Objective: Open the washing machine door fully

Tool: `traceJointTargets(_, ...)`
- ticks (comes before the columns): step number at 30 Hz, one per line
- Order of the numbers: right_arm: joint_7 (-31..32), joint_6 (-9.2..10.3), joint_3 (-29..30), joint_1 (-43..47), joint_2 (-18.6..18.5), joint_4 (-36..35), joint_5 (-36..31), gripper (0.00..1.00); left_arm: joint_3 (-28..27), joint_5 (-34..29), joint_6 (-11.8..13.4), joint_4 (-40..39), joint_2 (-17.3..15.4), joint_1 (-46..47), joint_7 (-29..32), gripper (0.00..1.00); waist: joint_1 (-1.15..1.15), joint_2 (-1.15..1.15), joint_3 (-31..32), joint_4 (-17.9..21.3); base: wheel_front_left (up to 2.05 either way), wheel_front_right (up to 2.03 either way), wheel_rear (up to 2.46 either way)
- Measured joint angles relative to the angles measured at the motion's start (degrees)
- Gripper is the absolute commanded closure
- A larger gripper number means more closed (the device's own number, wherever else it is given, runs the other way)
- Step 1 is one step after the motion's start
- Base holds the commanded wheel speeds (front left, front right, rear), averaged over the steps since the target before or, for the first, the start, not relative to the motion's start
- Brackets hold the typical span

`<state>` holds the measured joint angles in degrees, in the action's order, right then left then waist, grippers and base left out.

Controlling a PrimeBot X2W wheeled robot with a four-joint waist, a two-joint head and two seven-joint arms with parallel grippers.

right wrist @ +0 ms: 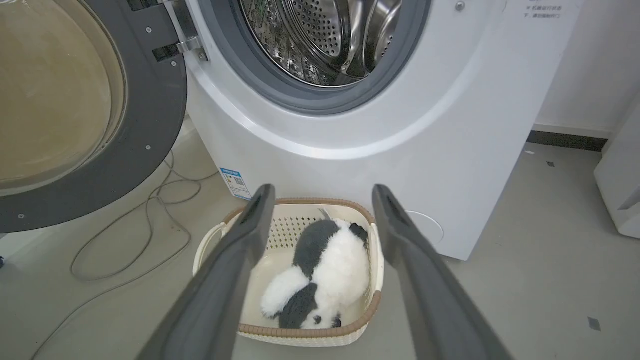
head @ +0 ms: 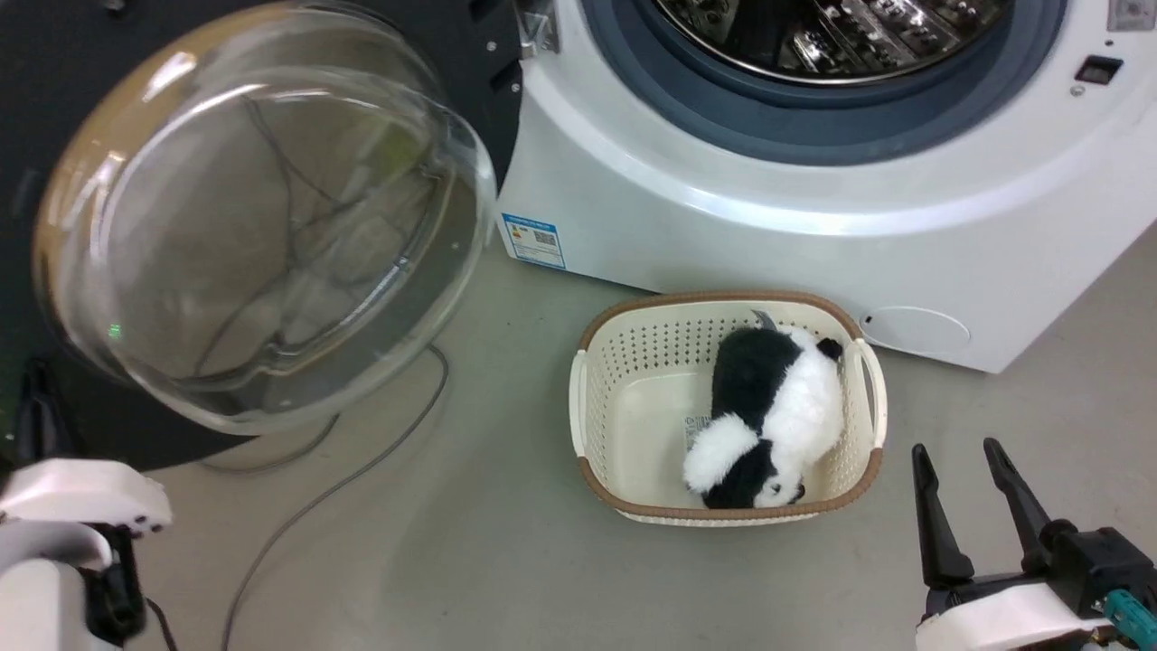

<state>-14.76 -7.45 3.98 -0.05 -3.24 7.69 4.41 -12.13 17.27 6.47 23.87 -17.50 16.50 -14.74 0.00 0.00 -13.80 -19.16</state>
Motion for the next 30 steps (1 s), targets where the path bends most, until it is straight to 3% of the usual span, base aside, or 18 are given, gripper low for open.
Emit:
traceJointTargets(16, 0.0, 0.0, -0.5, -1.9, -0.5, 0.2, 0.0, 0.0, -7.7, 0.0, -2.3, 14.0, -3.4, 9.7, 0.0, 1.0, 0.0, 0.0, -2.3, 3.7, 0.0, 0.0, 0.0)
traceJointTargets(23, 0.0, 0.0, -0.5, -1.9, -0.5, 0.7, 0.0, 0.0, -8.9, -2.1, -3.6, 15.1, -3.3, 10.2, 0.0, 1.0, 0.0, 0.0, -1.3, 4.0, 0.0, 0.0, 0.0)
traceJointTargets(30, 0.0, 0.0, -0.6, -1.4, -0.3, 1.2, 0.1, 0.0, -10.3, -4.7, -4.5, 10.6, -2.4, 6.0, 0.0, 1.0, 0.0, 0.0, 2.7, 4.3, 0.0, 0.0, 0.0)
